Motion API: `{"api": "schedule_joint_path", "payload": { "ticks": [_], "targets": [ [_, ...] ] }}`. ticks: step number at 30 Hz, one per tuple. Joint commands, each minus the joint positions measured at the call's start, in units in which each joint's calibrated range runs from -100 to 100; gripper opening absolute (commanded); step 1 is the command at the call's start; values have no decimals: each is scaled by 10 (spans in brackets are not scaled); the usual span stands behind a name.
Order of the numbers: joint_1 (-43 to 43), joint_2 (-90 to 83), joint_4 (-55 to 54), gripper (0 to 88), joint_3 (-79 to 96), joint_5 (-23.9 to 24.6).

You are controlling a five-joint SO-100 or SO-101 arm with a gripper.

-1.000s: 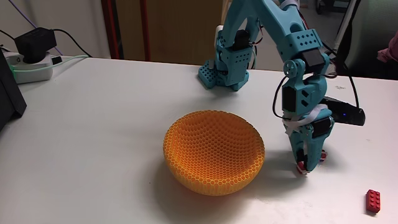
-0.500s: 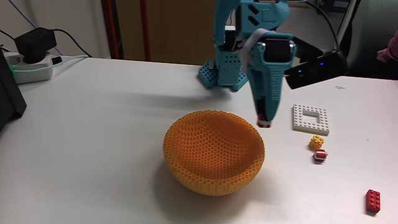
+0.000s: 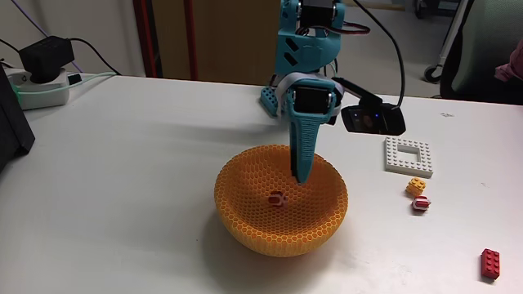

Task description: Pick only small cubed objects and place them into the bowl

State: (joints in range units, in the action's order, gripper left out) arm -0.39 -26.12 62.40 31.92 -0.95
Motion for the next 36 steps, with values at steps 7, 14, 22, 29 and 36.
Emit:
{"api": "schedule_joint_path", "payload": {
  "ticks": [7,14,22,29,36],
  "targets": [
    [-242,-11,74,183,-105,5],
    [-437,164,22,161,-105,15],
    [-477,275,-16,169,-139,9],
    [-461,314,-19,180,-158,6],
    [-443,303,21,178,-139,-5]
  ]
}}
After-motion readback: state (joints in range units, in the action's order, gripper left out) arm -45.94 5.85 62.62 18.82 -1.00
